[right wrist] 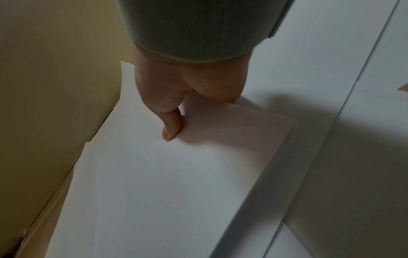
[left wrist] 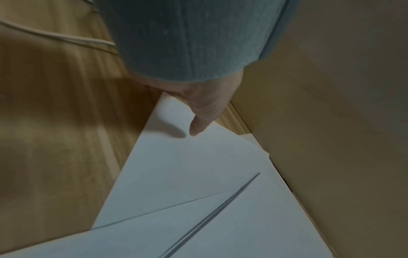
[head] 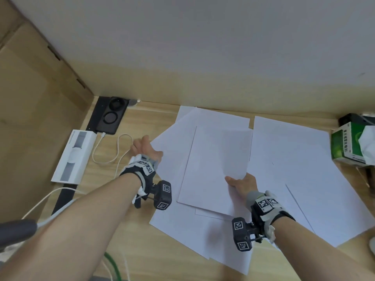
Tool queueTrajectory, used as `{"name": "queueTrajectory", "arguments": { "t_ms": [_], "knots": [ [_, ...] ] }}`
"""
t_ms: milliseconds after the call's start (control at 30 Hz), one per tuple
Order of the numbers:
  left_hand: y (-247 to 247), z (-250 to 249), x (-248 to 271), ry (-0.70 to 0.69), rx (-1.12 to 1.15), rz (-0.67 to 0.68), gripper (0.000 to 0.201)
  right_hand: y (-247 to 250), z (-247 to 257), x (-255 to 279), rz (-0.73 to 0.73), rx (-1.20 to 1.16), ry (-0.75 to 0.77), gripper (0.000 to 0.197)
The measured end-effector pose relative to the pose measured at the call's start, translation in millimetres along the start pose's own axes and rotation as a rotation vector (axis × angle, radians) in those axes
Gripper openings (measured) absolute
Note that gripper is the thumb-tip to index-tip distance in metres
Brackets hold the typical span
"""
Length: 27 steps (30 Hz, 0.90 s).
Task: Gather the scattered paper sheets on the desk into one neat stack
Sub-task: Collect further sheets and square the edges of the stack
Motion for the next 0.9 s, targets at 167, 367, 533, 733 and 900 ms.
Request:
{"name": "queueTrajectory", "arguments": {
  "t_ms": [167, 367, 533, 733, 900],
  "knots": [
    [9, 6, -8, 0.036, -0.081, 0.081, 0.071, -11, 9, -3, 0.052, 0.054, 0.004, 0.019],
    [-6, -26, -15, 0.038, -0.366, 0.256, 0.047, 2, 0, -13, 0.03, 0.045, -0.05, 0.017],
    [1, -25, 2, -0.106, -0.141, 0.267, 0.034, 0, 2, -13, 0.041, 0.102, -0.066, 0.017],
    [49, -21, 12, -0.095, 0.075, 0.165, 0.023, 3, 9, -6, 0.019, 0.161, -0.08, 0.025],
    [91, -15, 17, -0.007, 0.456, 0.018, 0.009, 6, 26, 5, 0.011, 0.215, -0.065, 0.026]
  ]
}}
Point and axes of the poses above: each hand's wrist, its own x-axis away from the middle knuckle, its own y-axis out of the back of the hand, z = x × y, the point moved 4 cm from there along -x, towards the middle knuckle, and after that the axes turned 6 degrees about y, right-handed, at the moved point
